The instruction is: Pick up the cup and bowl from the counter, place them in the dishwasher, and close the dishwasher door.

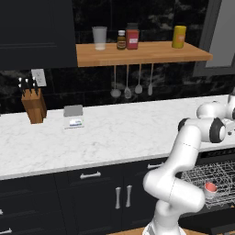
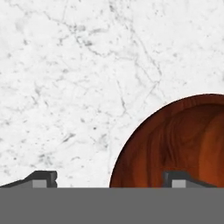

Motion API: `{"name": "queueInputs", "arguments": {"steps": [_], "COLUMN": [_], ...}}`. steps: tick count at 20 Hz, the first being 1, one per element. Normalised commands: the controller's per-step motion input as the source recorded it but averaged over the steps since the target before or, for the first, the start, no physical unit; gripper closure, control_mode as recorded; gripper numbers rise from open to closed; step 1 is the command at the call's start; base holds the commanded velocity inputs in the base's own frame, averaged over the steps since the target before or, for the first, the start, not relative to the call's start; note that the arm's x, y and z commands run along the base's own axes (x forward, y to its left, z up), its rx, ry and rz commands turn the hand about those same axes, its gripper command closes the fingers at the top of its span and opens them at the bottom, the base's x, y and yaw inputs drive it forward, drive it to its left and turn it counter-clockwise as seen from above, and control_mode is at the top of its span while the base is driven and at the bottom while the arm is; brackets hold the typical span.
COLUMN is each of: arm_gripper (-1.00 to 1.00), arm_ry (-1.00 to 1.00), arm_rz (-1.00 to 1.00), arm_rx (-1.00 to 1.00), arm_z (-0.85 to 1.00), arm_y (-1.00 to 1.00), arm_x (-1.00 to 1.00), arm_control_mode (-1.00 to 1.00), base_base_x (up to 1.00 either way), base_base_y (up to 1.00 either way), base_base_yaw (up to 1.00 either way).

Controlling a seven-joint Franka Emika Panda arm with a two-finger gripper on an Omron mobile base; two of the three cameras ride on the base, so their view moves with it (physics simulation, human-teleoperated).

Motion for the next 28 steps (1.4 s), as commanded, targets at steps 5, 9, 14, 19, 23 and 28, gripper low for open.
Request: {"name": "queueInputs", "arguments": {"steps": [5, 9, 14, 19, 23, 28], "arm_gripper": [1.0, 1.0, 1.0, 1.0, 1.0, 1.0], "arm_ry": [-0.01, -0.1, -0.08, -0.15, -0.03, 0.05], "arm_rz": [0.02, 0.01, -0.08, -0.08, -0.07, -0.07], "arm_rx": [-0.01, 0.0, 0.1, 0.17, 0.24, 0.11], "arm_z": [-0.3, -0.11, -0.05, 0.07, 0.02, 0.16], "arm_y": [0.0, 0.33, 1.0, 0.97, 0.69, 0.06], "arm_x": [0.0, -0.29, -0.81, -0.86, -0.97, -1.0], "arm_control_mode": [-1.0, -1.0, -1.0, -1.0, -1.0, -1.0], "base_base_x": [0.0, 0.0, 0.0, 0.0, 0.0, 0.0], "base_base_y": [0.0, 0.0, 0.0, 0.0, 0.0, 0.0], "base_base_yaw": [0.0, 0.0, 0.0, 0.0, 0.0, 0.0]}}
